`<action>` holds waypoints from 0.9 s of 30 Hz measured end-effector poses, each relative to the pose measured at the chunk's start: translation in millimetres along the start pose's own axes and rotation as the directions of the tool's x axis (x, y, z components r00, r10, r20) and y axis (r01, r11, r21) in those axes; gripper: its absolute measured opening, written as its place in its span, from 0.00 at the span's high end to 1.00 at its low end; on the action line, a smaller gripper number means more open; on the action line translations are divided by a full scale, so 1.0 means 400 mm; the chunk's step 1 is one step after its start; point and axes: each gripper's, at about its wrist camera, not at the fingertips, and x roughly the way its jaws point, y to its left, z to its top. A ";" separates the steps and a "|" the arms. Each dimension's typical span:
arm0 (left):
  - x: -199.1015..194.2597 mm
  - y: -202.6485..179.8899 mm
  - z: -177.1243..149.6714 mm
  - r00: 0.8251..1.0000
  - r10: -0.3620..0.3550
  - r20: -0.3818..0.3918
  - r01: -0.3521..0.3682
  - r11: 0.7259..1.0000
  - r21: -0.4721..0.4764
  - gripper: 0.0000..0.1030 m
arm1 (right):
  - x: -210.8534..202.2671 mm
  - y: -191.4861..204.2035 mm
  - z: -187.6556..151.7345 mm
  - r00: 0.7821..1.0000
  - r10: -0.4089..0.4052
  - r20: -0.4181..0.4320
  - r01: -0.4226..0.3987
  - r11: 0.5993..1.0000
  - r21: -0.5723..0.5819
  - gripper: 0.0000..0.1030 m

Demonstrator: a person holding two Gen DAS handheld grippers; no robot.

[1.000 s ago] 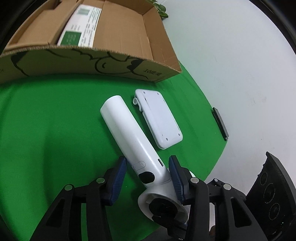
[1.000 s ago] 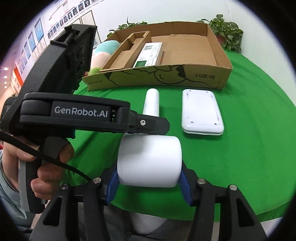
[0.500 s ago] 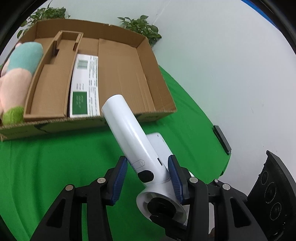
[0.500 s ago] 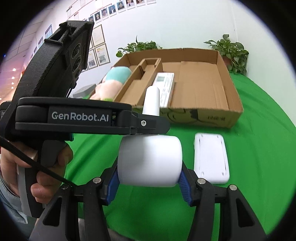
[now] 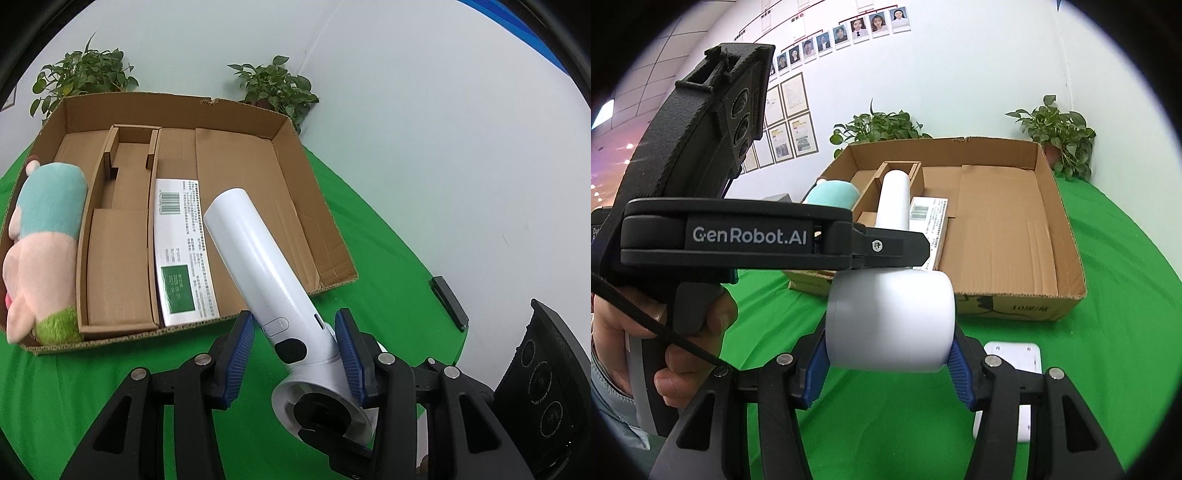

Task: Organize objects
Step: 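Carry the white device into the box beside the medicine box and release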

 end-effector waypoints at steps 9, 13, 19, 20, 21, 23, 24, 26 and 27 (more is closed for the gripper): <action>0.054 0.004 0.121 1.000 0.004 -0.004 -0.004 0.999 0.036 0.61 | 0.048 -0.052 0.074 0.999 -0.032 0.032 0.031 0.998 0.046 0.47; 0.081 0.006 0.160 1.000 0.012 -0.014 -0.011 0.998 0.059 0.61 | 0.070 -0.071 0.088 0.998 -0.041 0.039 0.038 0.997 0.071 0.47; 0.142 0.028 0.213 0.999 0.018 -0.038 -0.016 0.998 0.065 0.62 | 0.115 -0.099 0.106 0.998 -0.058 0.023 0.056 0.993 0.101 0.47; 0.153 0.032 0.218 0.999 0.019 -0.043 -0.016 0.998 0.065 0.62 | 0.124 -0.104 0.109 0.998 -0.060 0.018 0.057 0.993 0.106 0.47; 0.168 0.039 0.225 0.999 0.020 -0.050 -0.017 0.998 0.064 0.62 | 0.134 -0.110 0.111 0.998 -0.060 0.012 0.058 0.992 0.112 0.47; 0.192 0.051 0.237 0.998 0.018 -0.063 -0.014 0.998 0.059 0.62 | 0.152 -0.123 0.116 0.998 -0.061 0.000 0.061 0.990 0.124 0.47; 0.208 0.058 0.244 0.997 0.015 -0.071 -0.011 0.998 0.057 0.63 | 0.161 -0.129 0.118 0.998 -0.063 -0.006 0.064 0.990 0.127 0.47; 0.231 0.068 0.253 0.996 0.015 -0.083 -0.010 0.998 0.056 0.63 | 0.179 -0.141 0.120 0.998 -0.067 -0.019 0.069 0.988 0.138 0.47; 0.248 0.076 0.258 0.996 0.019 -0.092 -0.014 0.998 0.056 0.63 | 0.191 -0.148 0.122 0.997 -0.066 -0.027 0.069 0.987 0.144 0.47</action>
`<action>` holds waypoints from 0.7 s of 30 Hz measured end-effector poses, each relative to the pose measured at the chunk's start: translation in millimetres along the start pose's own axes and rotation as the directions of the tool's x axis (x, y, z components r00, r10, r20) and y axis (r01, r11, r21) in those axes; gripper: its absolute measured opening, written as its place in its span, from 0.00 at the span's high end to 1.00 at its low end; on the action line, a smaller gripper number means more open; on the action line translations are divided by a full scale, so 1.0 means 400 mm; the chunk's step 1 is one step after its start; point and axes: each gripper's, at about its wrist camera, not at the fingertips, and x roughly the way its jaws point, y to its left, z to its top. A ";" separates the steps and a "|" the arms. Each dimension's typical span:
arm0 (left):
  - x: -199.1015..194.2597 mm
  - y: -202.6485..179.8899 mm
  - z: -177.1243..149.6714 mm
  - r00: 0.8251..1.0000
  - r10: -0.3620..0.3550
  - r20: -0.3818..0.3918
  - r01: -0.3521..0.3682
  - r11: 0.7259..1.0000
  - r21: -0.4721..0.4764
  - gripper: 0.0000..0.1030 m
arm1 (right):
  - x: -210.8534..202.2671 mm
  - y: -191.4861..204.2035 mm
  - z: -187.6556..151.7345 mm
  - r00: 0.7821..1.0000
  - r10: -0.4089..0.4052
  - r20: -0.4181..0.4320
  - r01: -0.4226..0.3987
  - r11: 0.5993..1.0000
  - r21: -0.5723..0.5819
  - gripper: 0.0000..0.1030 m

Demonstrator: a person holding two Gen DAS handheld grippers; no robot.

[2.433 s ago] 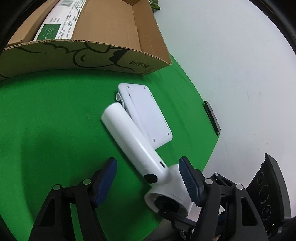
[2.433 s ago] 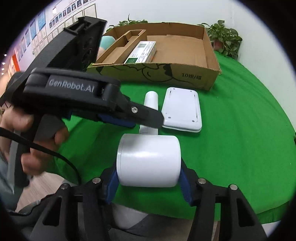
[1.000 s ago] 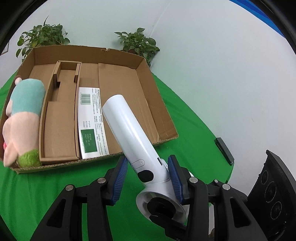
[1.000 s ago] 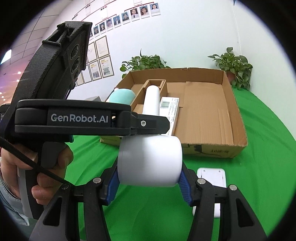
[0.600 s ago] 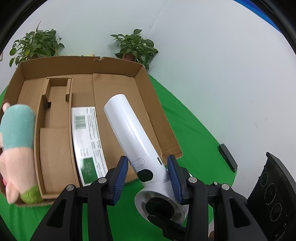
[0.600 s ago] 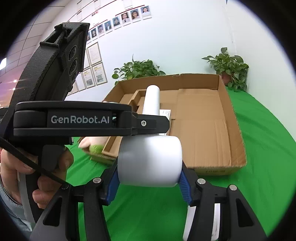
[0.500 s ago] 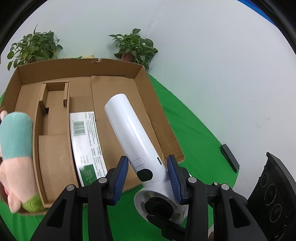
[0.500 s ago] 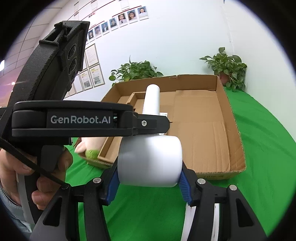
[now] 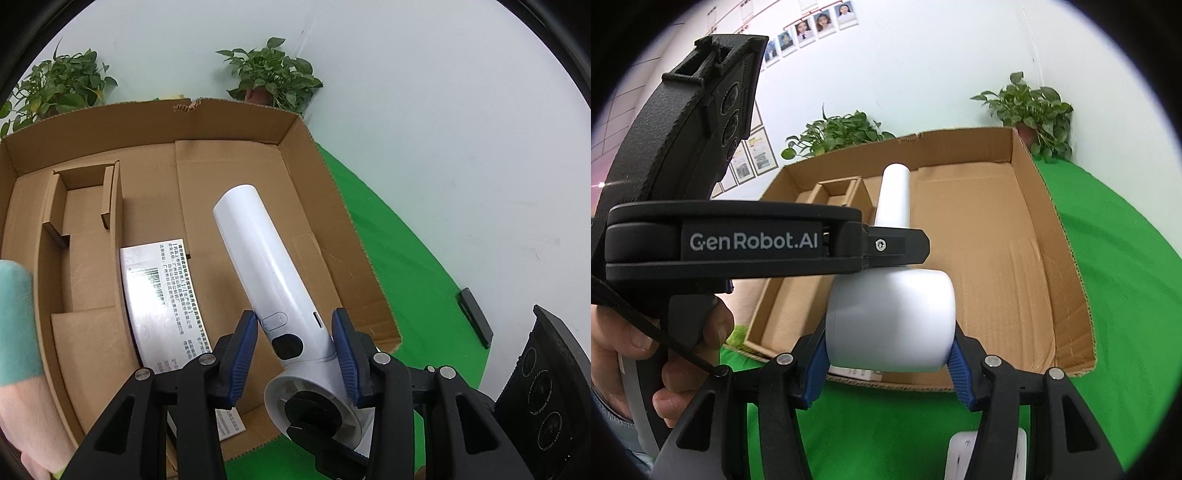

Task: Organize objects
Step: 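Carry the white device into the box beside the medicine box and release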

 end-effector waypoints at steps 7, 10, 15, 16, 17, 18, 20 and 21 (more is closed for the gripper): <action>0.091 0.054 0.030 0.998 0.023 -0.054 -0.024 1.000 -0.017 0.63 | 0.069 -0.023 0.001 0.998 0.006 -0.061 -0.004 0.999 0.034 0.47; 0.128 0.084 0.031 0.996 0.031 -0.089 -0.034 0.999 -0.030 0.63 | 0.094 -0.033 -0.006 0.995 0.015 -0.094 -0.010 0.998 0.057 0.47; 0.171 0.112 0.028 0.990 0.037 -0.136 -0.047 0.996 -0.072 0.62 | 0.120 -0.039 -0.013 0.990 0.017 -0.142 -0.006 0.997 0.077 0.47; 0.172 0.116 0.027 0.989 0.036 -0.142 -0.048 0.996 -0.080 0.63 | 0.122 -0.037 -0.012 0.989 0.004 -0.149 0.007 0.997 0.071 0.47; 0.165 0.120 0.027 0.990 0.030 -0.136 -0.043 0.995 -0.090 0.64 | 0.125 -0.036 -0.013 0.987 -0.003 -0.158 0.014 0.997 0.070 0.48; 0.154 0.121 0.025 0.992 0.025 -0.122 -0.037 0.995 -0.097 0.64 | 0.127 -0.037 -0.015 0.986 -0.002 -0.166 0.015 0.997 0.074 0.48; 0.127 0.118 0.027 0.996 0.017 -0.092 -0.026 0.995 -0.101 0.64 | 0.135 -0.035 -0.019 0.982 -0.012 -0.187 0.026 0.997 0.075 0.48; 0.107 0.113 0.028 0.997 0.022 -0.078 -0.029 0.995 -0.092 0.64 | 0.139 -0.033 -0.022 0.981 -0.018 -0.194 0.032 0.997 0.073 0.48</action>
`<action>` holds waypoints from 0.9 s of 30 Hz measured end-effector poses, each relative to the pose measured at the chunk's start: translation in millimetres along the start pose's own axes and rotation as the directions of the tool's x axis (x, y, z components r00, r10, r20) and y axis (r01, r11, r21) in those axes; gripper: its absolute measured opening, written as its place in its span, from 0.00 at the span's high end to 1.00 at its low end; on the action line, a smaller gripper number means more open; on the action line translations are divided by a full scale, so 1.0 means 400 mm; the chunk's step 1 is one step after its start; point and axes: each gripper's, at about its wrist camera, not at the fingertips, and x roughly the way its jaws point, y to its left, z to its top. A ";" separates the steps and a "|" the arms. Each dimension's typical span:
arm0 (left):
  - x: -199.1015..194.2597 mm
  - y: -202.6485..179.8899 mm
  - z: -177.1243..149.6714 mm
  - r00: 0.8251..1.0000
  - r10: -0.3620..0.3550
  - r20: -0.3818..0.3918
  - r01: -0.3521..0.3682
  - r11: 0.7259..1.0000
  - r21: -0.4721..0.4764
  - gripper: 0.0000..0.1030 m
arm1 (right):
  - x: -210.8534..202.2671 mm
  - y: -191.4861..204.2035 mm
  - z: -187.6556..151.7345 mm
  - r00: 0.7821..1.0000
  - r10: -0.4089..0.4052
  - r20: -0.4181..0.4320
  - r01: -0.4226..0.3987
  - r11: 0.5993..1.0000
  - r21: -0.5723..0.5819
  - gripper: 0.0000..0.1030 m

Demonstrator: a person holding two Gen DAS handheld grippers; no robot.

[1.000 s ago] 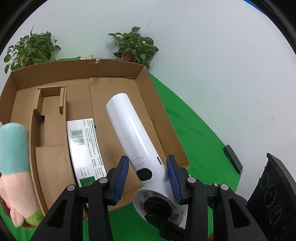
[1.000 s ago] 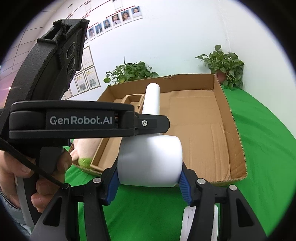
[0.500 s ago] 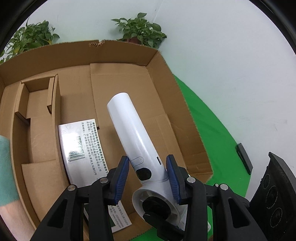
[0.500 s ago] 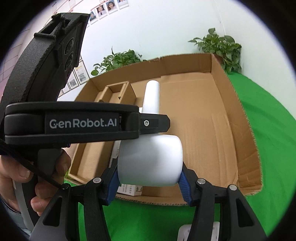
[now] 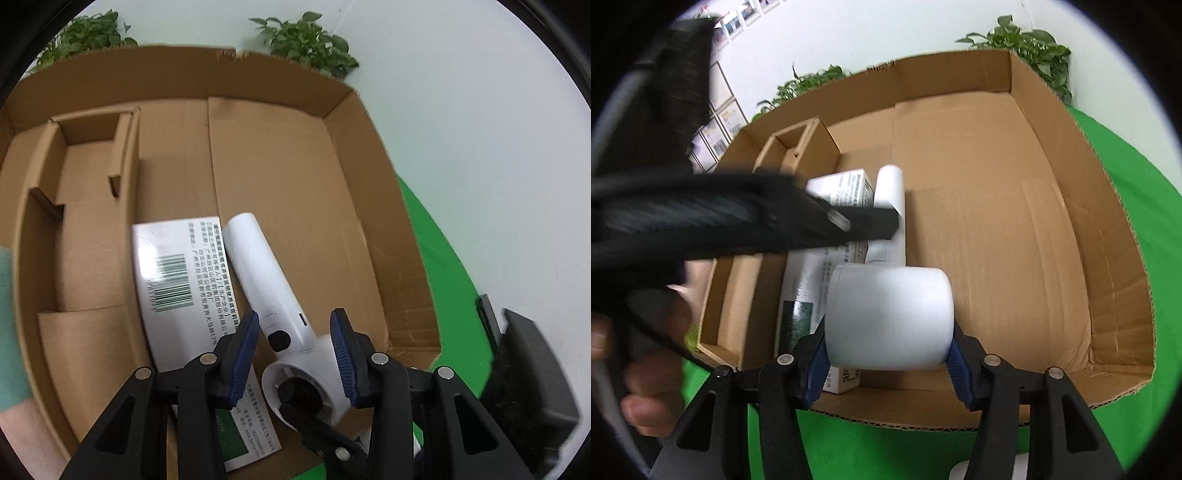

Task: Organize objects
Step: 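Carry the white device into the box beside the medicine box and release, then grasp the white flat case with the right gripper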

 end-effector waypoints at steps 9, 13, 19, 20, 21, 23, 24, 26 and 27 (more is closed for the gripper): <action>-0.132 0.015 -0.069 0.995 0.054 0.086 -0.054 0.999 -0.006 0.64 | 0.016 0.024 -0.030 0.997 -0.068 -0.039 0.066 0.997 -0.051 0.48; -0.183 0.032 -0.120 0.990 0.087 0.108 -0.086 0.996 -0.012 0.64 | 0.007 0.028 -0.039 0.997 -0.056 -0.058 0.052 0.997 -0.065 0.43; -0.247 0.015 -0.198 0.976 0.144 0.161 -0.146 0.989 0.001 0.61 | -0.064 0.011 -0.049 1.000 -0.003 0.002 0.003 0.998 -0.068 0.21; -0.256 0.009 -0.209 0.972 0.155 0.174 -0.159 0.987 0.006 0.61 | -0.078 0.009 -0.056 1.000 -0.005 0.020 0.006 0.997 -0.075 0.20; -0.267 0.001 -0.220 0.967 0.169 0.191 -0.174 0.985 0.010 0.57 | -0.105 0.006 -0.068 0.999 -0.008 0.040 0.011 0.996 -0.088 0.15; -0.293 -0.017 -0.241 0.949 0.201 0.241 -0.209 0.978 0.007 0.45 | -0.159 0.000 -0.099 0.996 -0.023 0.085 0.033 0.993 -0.114 0.03; -0.303 -0.023 -0.250 0.942 0.208 0.263 -0.217 0.976 0.006 0.37 | -0.188 -0.005 -0.115 0.993 -0.028 0.111 0.043 0.991 -0.128 0.01; -0.339 -0.050 -0.285 0.913 0.231 0.335 -0.248 0.969 0.006 0.22 | -0.213 -0.009 -0.117 0.989 -0.031 0.147 0.056 0.985 -0.165 0.01; -0.357 -0.064 -0.300 0.900 0.244 0.360 -0.264 0.965 0.007 0.15 | -0.223 -0.009 -0.123 0.986 -0.040 0.162 0.068 0.983 -0.172 0.01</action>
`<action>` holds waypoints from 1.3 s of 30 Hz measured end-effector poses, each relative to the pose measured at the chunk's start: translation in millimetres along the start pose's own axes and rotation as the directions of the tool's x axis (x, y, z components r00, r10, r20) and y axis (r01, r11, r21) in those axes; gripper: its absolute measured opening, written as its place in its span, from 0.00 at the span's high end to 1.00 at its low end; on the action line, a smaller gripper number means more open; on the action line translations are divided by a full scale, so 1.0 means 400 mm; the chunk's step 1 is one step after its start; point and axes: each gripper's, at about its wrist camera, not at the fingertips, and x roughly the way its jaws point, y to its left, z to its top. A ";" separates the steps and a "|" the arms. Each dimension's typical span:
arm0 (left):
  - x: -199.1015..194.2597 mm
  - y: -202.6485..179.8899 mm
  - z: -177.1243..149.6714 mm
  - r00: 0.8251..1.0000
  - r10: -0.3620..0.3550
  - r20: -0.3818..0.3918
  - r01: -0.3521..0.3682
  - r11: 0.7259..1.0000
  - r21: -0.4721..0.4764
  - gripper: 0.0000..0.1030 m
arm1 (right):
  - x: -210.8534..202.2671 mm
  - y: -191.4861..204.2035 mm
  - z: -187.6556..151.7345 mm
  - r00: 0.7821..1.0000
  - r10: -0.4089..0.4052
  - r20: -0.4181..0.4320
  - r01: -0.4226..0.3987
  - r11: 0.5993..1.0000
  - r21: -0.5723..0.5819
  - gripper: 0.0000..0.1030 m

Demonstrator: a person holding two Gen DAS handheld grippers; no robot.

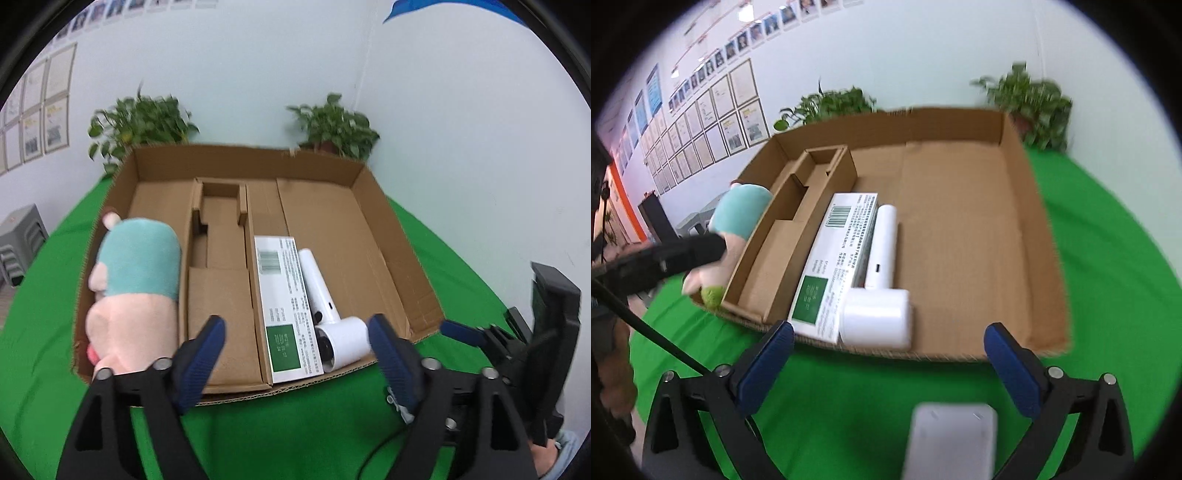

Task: Organize objects
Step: 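Grasp the white flat case with the right gripper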

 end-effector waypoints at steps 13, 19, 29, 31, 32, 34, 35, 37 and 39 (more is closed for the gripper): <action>-0.109 -0.081 -0.066 0.997 0.051 0.052 -0.052 0.998 0.019 0.08 | -0.092 -0.051 -0.060 0.997 0.028 0.068 -0.030 0.999 0.029 0.01; -0.084 -0.078 -0.091 0.999 0.041 0.025 -0.041 0.999 0.015 0.08 | -0.058 -0.075 -0.121 0.999 0.026 -0.040 -0.024 0.999 0.044 0.01; 0.051 -0.066 -0.171 0.984 -0.117 -0.131 0.110 0.992 -0.058 0.08 | 0.029 -0.089 -0.225 0.979 -0.049 -0.196 0.051 0.999 0.005 0.02; 0.059 -0.062 -0.178 0.980 -0.140 -0.139 0.131 0.989 -0.069 0.08 | 0.027 -0.080 -0.228 0.978 -0.063 -0.197 0.061 0.998 -0.019 0.06; 0.063 -0.061 -0.181 0.978 -0.151 -0.142 0.141 0.987 -0.078 0.08 | 0.025 -0.076 -0.229 0.978 -0.069 -0.197 0.064 0.997 -0.032 0.16; 0.068 -0.061 -0.185 0.973 -0.177 -0.148 0.165 0.982 -0.091 0.09 | 0.025 -0.065 -0.238 0.976 -0.063 -0.210 0.052 0.997 -0.053 0.33; 0.072 -0.064 -0.190 0.969 -0.195 -0.153 0.181 0.979 -0.095 0.10 | 0.023 -0.061 -0.243 0.975 -0.072 -0.208 0.060 0.996 -0.064 0.34; 0.075 -0.069 -0.192 0.966 -0.207 -0.157 0.194 0.976 -0.096 0.10 | 0.019 -0.057 -0.250 0.976 -0.076 -0.204 0.062 0.995 -0.074 0.34; 0.077 -0.078 -0.195 0.961 -0.225 -0.161 0.213 0.973 -0.091 0.13 | 0.010 -0.058 -0.257 0.976 -0.059 -0.207 0.046 0.997 -0.067 0.35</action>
